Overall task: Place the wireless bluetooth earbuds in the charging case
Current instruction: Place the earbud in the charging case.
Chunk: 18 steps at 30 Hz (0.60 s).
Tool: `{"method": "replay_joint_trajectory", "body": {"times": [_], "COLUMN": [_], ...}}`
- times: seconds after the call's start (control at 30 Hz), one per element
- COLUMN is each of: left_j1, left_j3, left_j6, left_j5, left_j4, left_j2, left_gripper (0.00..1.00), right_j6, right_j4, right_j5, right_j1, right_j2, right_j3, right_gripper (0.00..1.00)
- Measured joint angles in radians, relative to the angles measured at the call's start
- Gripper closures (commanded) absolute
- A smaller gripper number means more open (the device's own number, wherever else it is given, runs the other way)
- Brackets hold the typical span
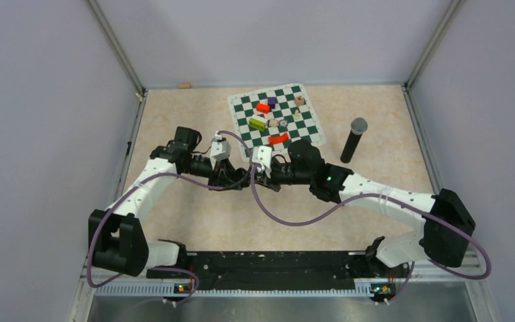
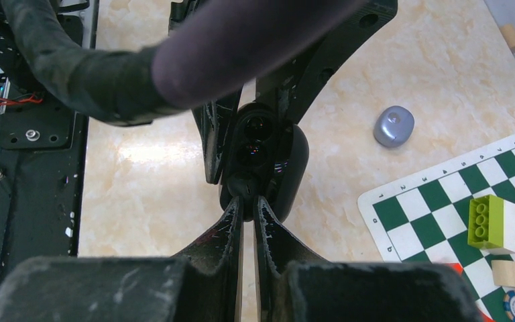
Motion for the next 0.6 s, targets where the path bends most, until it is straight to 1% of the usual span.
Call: {"method": "replay_joint_trajectory", "body": {"times": [0.6], "left_j1": [0.000], "left_j3": [0.000], "left_j6": [0.007], "left_j5": [0.003], "left_j4": [0.000], "left_j2": [0.000], "left_gripper": [1.00], "right_j6": [-0.030], "right_j4": [-0.002], "right_j5": [0.009], "right_j1": [0.007], "right_j2": [0.001], "right_j3": [0.000], "right_gripper": [0.95]}}
